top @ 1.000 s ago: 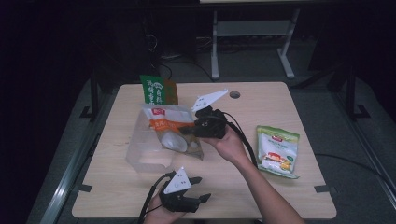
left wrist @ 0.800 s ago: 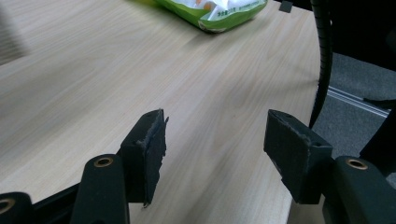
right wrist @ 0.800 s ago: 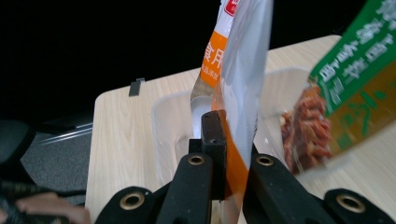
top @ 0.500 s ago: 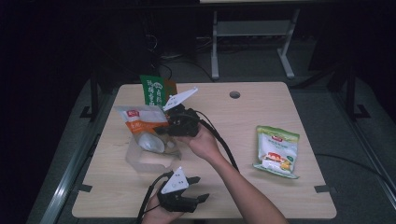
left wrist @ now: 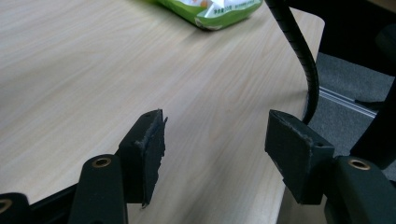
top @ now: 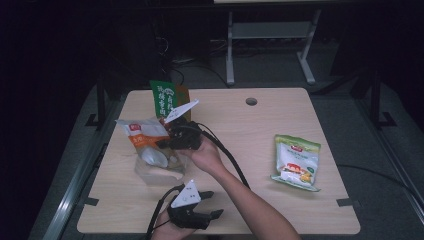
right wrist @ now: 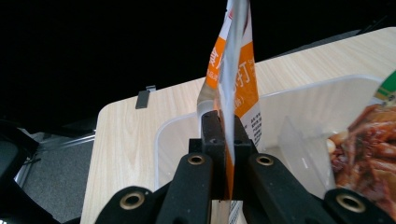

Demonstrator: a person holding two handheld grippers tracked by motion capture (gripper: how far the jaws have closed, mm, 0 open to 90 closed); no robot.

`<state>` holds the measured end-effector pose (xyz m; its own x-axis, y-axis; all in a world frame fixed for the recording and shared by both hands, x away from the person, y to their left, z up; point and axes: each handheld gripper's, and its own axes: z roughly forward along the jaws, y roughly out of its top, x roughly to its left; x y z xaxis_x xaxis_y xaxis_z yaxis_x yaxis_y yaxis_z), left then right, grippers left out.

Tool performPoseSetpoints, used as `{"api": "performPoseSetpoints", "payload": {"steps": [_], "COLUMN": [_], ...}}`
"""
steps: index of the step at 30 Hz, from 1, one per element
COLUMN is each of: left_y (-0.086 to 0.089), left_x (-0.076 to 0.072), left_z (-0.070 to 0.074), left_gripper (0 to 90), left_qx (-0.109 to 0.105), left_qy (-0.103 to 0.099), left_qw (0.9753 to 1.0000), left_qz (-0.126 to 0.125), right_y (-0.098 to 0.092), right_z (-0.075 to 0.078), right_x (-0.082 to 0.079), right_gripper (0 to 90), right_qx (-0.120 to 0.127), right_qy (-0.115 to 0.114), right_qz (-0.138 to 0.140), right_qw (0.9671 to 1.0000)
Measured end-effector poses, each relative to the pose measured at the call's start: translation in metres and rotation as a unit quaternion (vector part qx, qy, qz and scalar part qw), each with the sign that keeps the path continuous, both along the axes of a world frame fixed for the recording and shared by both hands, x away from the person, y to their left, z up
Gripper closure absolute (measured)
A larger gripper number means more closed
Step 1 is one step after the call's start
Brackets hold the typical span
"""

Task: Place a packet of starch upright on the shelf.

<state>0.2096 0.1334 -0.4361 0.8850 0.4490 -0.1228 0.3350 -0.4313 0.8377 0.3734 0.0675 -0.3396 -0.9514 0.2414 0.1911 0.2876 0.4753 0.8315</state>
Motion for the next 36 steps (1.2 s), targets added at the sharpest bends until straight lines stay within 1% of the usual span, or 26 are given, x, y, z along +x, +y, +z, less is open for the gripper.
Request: {"api": "performPoseSetpoints", "payload": {"steps": [3, 5, 6, 8, 9, 11, 16, 18, 22, 23, 24, 26, 29, 31, 33, 35, 36], "left_y": [0.001, 0.001, 0.001, 0.002, 0.002, 0.002, 0.001, 0.001, 0.002, 0.002, 0.002, 0.002, 0.003, 0.004, 0.003, 0.003, 0.002], "left_x": [0.0, -0.001, -0.001, -0.001, -0.001, -0.001, -0.002, -0.002, -0.002, -0.002, -0.002, -0.002, -0.001, -0.001, -0.001, -0.002, -0.002], "left_z": [0.0, 0.0, 0.0, 0.001, 0.001, 0.001, 0.001, 0.001, 0.0, 0.0, 0.0, 0.0, -0.001, -0.002, -0.002, -0.002, -0.002], "left_gripper": [37.2, 37.2, 37.2, 37.0, 37.0, 37.0, 36.8, 36.8, 36.8, 36.8, 36.8, 36.9, 37.2, 37.2, 37.2, 37.2, 37.2], "left_qx": [0.003, 0.0, -0.001, 0.001, 0.002, 0.002, 0.003, 0.003, 0.003, 0.004, 0.005, 0.006, 0.009, 0.01, 0.01, 0.009, 0.01], "left_qy": [0.0, -0.002, 0.0, -0.002, -0.002, -0.002, -0.004, -0.004, -0.005, -0.006, -0.006, -0.006, -0.005, -0.003, -0.004, -0.003, -0.004], "left_qw": [1.0, 1.0, 1.0, 1.0, 1.0, 1.0, 1.0, 1.0, 1.0, 1.0, 1.0, 1.0, 0.9999, 0.9999, 0.9999, 0.9999, 0.9999], "left_qz": [-0.002, -0.001, 0.001, -0.002, -0.002, -0.002, -0.002, 0.0, 0.001, 0.002, 0.002, 0.003, 0.004, 0.006, 0.004, 0.004, 0.002], "right_y": [0.005, 0.007, 0.008, 0.008, 0.007, 0.006, 0.006, 0.005, 0.004, 0.004, 0.004, 0.004, 0.003, 0.003, 0.003, 0.001, -0.001], "right_z": [-0.008, -0.014, -0.017, -0.023, -0.024, -0.025, -0.028, -0.028, -0.03, -0.03, -0.031, -0.033, -0.035, -0.033, -0.029, -0.025, -0.024], "right_x": [0.0, 0.0, 0.0, 0.0, 0.001, 0.001, -0.002, -0.002, -0.003, -0.004, -0.004, -0.008, -0.009, -0.008, -0.008, -0.008, -0.009], "right_gripper": [90.0, 90.0, 90.0, 90.0, 90.0, 90.0, 89.9, 89.8, 89.8, 89.8, 89.8, 89.8, 89.7, 87.8, 82.5, 78.8, 77.2], "right_qx": [0.002, -0.008, -0.008, -0.004, -0.003, -0.001, -0.019, -0.015, -0.017, -0.02, -0.025, -0.028, -0.029, -0.042, -0.057, -0.076, -0.083], "right_qy": [0.006, 0.005, 0.009, 0.011, 0.015, 0.015, 0.0, 0.004, 0.005, 0.003, -0.004, -0.009, -0.007, -0.01, -0.011, -0.018, -0.016], "right_qz": [0.002, 0.003, 0.004, 0.005, 0.002, 0.001, 0.006, 0.004, 0.0, -0.001, 0.001, 0.001, 0.0, 0.005, 0.008, 0.011, 0.012], "right_qw": [1.0, 1.0, 0.9999, 0.9999, 0.9999, 0.9999, 0.9998, 0.9999, 0.9998, 0.9998, 0.9997, 0.9996, 0.9996, 0.999, 0.9983, 0.9969, 0.9963]}}
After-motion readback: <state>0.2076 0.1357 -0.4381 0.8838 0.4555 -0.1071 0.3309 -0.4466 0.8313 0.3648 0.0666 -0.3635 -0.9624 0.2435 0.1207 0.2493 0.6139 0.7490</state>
